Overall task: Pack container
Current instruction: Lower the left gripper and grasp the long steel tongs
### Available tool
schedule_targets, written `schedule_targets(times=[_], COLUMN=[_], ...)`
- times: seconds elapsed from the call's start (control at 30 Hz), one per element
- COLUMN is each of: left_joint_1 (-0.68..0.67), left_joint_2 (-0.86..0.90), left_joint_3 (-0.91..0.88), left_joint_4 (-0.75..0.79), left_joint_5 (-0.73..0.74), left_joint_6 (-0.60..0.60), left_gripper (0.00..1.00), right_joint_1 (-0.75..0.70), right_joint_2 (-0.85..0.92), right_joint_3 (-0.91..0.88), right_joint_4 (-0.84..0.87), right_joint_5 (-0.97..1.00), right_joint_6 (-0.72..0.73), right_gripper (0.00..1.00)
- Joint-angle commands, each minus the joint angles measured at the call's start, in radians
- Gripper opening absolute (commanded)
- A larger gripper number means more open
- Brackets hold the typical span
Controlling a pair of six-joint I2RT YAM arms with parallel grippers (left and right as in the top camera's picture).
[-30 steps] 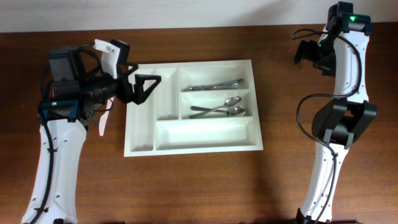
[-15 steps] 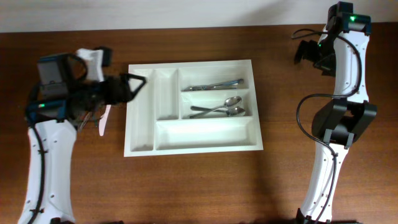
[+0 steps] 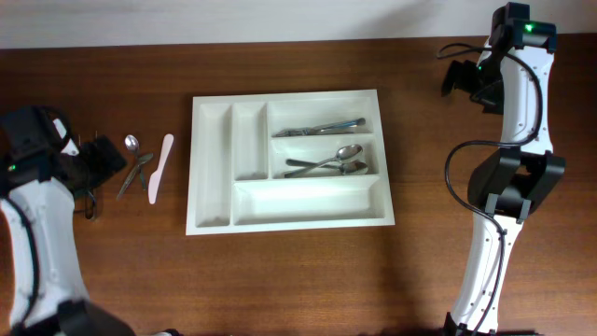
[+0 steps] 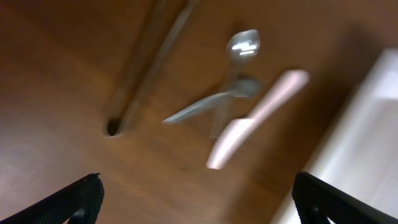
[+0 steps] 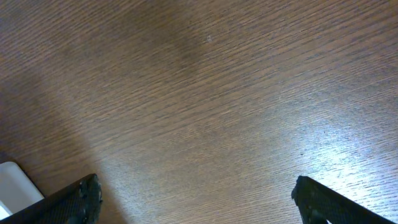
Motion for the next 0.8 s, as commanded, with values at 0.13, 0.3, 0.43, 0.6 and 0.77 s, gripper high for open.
schedule_targets(times=[0.13,0.3,0.43,0.6,0.77], left_joint_1=[0.005,0.005,0.009,0.010,0.010], left_joint_2=[0.220,0.292,0.296,0.297,0.297], left_joint_3=[0.013,0.013,0.013,0.013,0.013], left_joint_4=[-0.019,-0.063,-0.030,0.055,0.158], left_joint_5=[-0.137,-0.138,-0.138,-0.138,-0.138], left_joint_6=[-0.013,0.016,0.085,0.229,0.395], left_gripper=[0.99,0.99,0.99,0.99,0.99], right_joint_1=[0.002,0.002,0.002,0.002,0.002], right_joint_2=[0.003,0.003,0.003,0.003,0.003], right_joint_3=[0.018,0.018,0.018,0.018,0.018], right_joint_4=[0.000,0.000,0.000,0.000,0.000], right_joint_5=[0.002,0.002,0.002,0.002,0.002], right_joint_6=[0.012,0.012,0.012,0.012,0.012], right_gripper=[0.99,0.99,0.99,0.99,0.99])
